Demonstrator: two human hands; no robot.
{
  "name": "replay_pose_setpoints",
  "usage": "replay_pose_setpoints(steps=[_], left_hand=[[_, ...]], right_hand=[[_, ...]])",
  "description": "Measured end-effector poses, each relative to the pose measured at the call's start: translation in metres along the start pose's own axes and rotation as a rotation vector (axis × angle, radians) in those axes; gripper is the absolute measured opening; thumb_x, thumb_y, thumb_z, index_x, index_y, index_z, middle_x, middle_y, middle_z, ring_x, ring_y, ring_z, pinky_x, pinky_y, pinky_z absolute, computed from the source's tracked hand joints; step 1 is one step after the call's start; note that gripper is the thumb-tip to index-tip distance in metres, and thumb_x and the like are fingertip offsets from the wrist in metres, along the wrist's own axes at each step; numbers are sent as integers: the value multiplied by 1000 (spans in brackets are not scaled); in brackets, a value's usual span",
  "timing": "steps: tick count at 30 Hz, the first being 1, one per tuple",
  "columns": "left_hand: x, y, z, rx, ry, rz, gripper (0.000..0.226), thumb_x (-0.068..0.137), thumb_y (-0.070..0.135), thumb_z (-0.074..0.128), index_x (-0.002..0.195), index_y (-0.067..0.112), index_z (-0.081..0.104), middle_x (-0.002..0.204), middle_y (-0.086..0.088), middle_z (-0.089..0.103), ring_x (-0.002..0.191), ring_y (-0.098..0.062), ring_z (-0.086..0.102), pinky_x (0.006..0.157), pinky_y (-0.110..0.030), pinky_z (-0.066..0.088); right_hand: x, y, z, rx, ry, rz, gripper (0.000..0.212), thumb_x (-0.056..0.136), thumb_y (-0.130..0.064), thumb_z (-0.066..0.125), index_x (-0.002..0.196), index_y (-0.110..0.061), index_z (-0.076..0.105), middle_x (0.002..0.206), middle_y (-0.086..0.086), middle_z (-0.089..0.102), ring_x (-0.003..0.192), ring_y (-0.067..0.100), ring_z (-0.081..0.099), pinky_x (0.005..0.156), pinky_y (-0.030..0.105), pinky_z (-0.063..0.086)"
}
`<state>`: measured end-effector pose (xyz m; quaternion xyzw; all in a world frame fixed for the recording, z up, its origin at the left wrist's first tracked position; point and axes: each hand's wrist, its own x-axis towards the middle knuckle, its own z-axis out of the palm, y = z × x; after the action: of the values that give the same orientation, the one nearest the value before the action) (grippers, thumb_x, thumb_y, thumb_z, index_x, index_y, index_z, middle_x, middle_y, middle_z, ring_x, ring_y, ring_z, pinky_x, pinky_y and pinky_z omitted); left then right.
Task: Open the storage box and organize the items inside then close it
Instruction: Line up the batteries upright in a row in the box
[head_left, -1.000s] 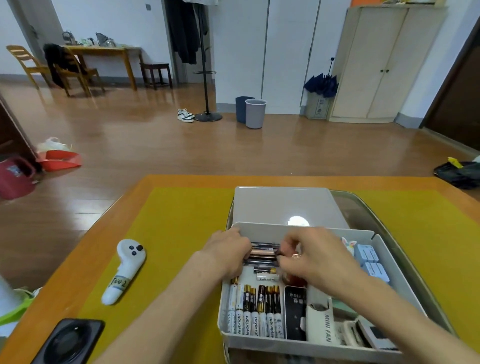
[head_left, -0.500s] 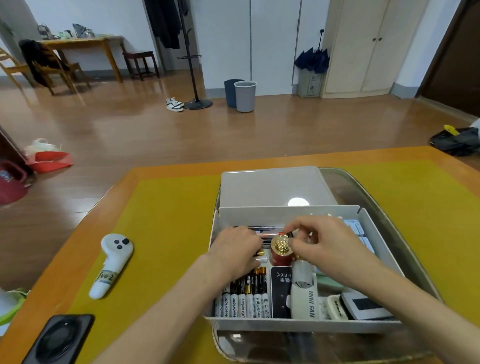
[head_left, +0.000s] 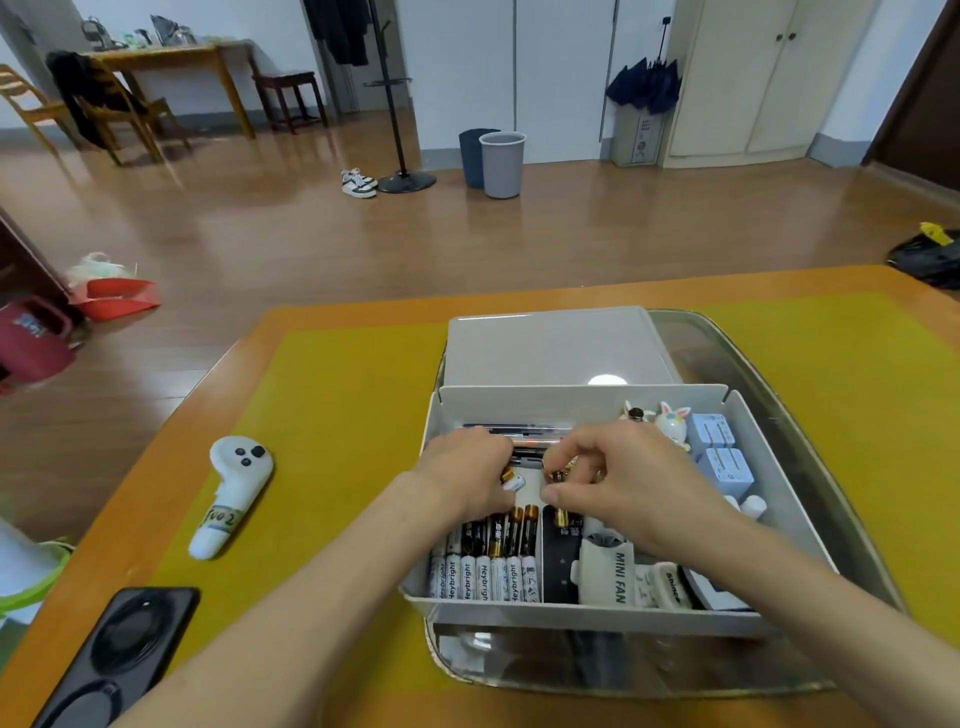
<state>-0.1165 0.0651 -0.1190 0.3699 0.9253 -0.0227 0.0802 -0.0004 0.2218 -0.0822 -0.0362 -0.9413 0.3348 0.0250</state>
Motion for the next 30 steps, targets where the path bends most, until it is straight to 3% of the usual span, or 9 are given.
replay_pose_setpoints(steps=[6, 11, 15, 19, 23, 26, 30], left_hand=[[-6, -6, -11, 111, 65, 67, 32, 86, 46, 71, 93, 23, 50, 105, -5, 65, 101, -27, 62, 67, -33, 39], [-15, -15, -15, 67, 43, 155, 19, 89, 36, 68, 87, 32, 49, 102, 3, 66, 97, -22, 60, 67, -30, 34], [-20, -15, -13, 70, 21, 223, 8, 90, 31, 65, 97, 32, 64, 98, 9, 63, 97, -19, 61, 71, -29, 33], [-21, -15, -14, 38, -2, 235, 15, 91, 29, 65, 106, 32, 68, 104, 9, 67, 100, -18, 62, 72, -29, 37], [-21, -16, -14, 30, -17, 226, 13, 91, 27, 65, 102, 33, 67, 105, 8, 68, 98, -19, 63, 69, -29, 36], [-20, -18, -13, 23, 1, 214, 9, 90, 27, 66, 91, 32, 59, 98, 7, 65, 95, -20, 63, 67, -29, 36], [-18, -15, -12, 27, 39, 200, 23, 91, 32, 67, 113, 26, 61, 110, 5, 66, 102, -20, 62, 75, -33, 48]], right_hand=[[13, -8, 22, -297, -10, -6, 24, 73, -50, 83, 81, -35, 65, 77, -12, 71, 78, 9, 64, 71, 32, 52], [17, -7, 36, -377, -26, -34, 27, 79, -52, 78, 93, -30, 69, 87, -10, 71, 89, 14, 64, 76, 35, 52], [16, -7, 45, -589, -37, -108, 33, 88, -57, 65, 104, -28, 67, 101, -3, 69, 99, 24, 64, 73, 35, 46], [11, -11, 48, -808, -51, -179, 33, 100, -54, 48, 107, -28, 68, 97, 2, 68, 93, 28, 67, 62, 34, 37], [8, -12, 45, -889, -98, -174, 15, 101, -27, 51, 105, -22, 64, 94, 3, 66, 87, 28, 67, 58, 35, 37], [5, -14, 46, -913, -151, -147, 15, 97, -19, 50, 102, -21, 65, 91, 5, 65, 84, 29, 66, 58, 33, 34], [9, -13, 44, -865, -189, -129, 17, 96, -21, 50, 102, -22, 65, 80, 1, 50, 78, 28, 58, 61, 34, 38]])
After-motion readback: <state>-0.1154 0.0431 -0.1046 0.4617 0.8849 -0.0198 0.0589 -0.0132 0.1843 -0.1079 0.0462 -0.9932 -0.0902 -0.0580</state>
